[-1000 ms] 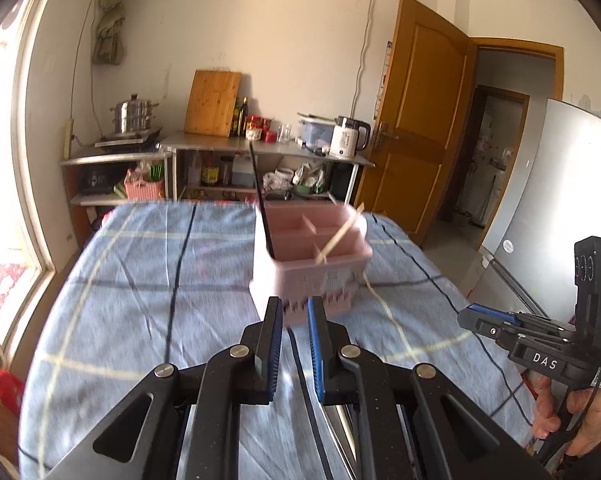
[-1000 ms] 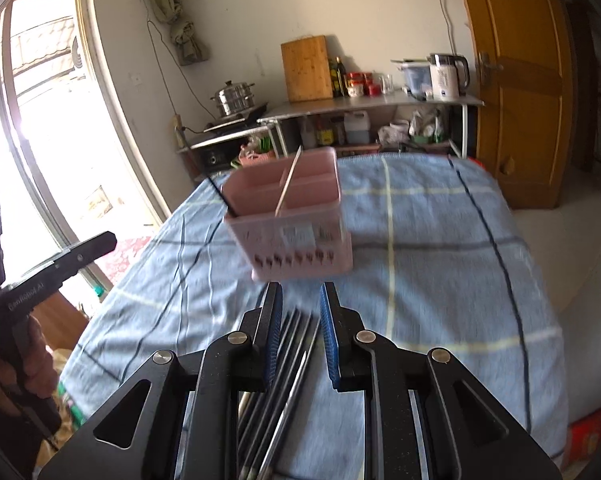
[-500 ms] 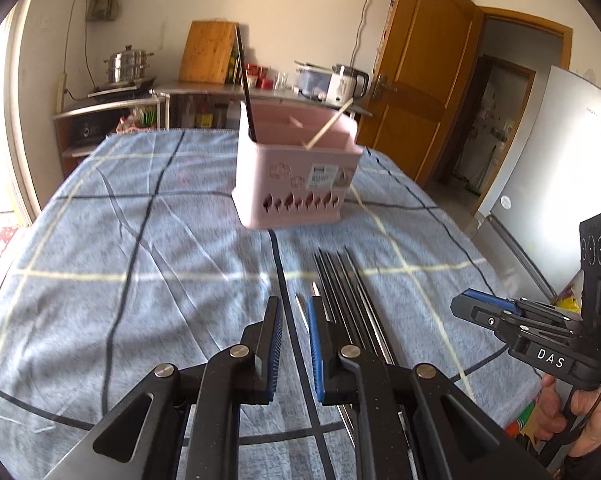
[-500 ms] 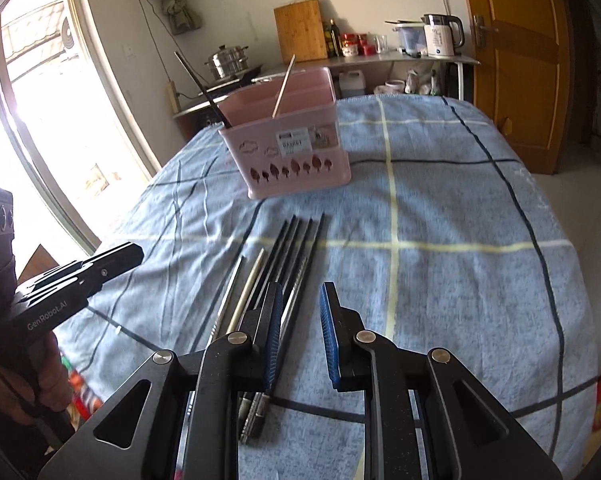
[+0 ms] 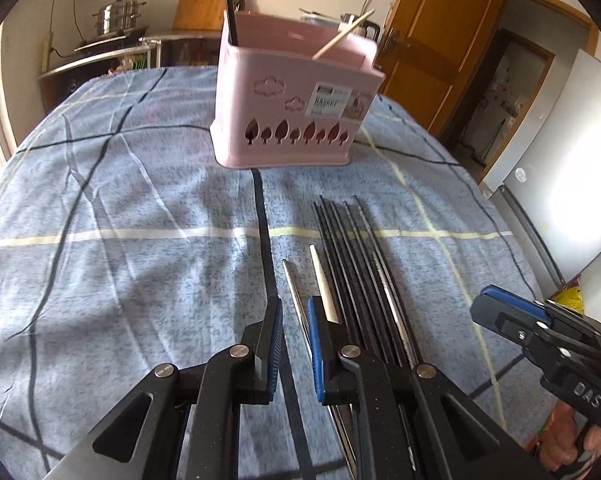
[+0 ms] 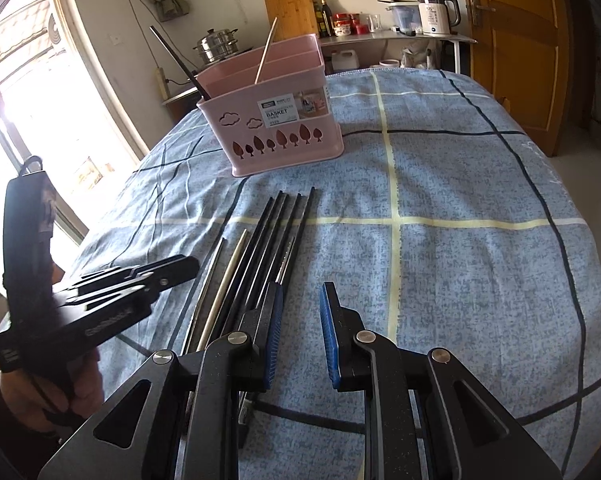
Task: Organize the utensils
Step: 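Grasp a thin metal chopstick with the left gripper while the right returns to the row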
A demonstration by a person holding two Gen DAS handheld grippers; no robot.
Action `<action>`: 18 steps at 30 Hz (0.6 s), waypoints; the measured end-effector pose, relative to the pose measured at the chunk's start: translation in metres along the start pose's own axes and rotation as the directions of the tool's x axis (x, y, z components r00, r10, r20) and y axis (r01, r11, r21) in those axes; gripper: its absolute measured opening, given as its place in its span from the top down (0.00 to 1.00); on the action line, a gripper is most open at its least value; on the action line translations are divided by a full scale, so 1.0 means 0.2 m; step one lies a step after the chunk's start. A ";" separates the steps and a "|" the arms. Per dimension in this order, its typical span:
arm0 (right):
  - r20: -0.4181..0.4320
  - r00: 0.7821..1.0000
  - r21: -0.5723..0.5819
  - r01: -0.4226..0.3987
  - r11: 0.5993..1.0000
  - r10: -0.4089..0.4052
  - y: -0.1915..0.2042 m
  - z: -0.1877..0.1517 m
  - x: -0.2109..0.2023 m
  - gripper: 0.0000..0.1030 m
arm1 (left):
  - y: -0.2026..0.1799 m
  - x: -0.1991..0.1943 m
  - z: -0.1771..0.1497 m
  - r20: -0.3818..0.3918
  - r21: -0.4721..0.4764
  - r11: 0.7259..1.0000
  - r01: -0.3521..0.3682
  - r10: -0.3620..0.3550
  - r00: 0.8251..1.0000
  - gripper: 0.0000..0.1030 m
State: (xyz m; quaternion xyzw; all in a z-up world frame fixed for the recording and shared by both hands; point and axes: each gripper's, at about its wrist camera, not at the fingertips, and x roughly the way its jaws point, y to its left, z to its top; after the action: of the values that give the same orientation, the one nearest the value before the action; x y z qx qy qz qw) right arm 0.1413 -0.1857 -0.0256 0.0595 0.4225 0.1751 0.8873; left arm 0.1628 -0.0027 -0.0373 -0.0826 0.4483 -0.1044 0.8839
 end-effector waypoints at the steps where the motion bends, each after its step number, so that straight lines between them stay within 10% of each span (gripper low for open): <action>1: -0.003 1.000 0.003 0.000 1.000 0.000 0.00 0.01 0.01 0.81 | 0.00 0.03 0.01 -0.013 -0.002 1.000 -0.007 0.007 1.000 0.88; 18: -0.039 0.999 0.006 -0.001 1.000 0.001 0.00 0.16 0.22 0.81 | 0.08 0.08 0.07 -0.019 0.024 0.997 -0.067 0.068 0.998 0.96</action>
State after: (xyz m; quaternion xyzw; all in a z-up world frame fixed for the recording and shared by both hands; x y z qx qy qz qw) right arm 0.1927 -0.1685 -0.0372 0.0590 0.4402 0.1753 0.8786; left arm 0.1859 0.0099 -0.0453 -0.0561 0.4583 -0.0805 0.8834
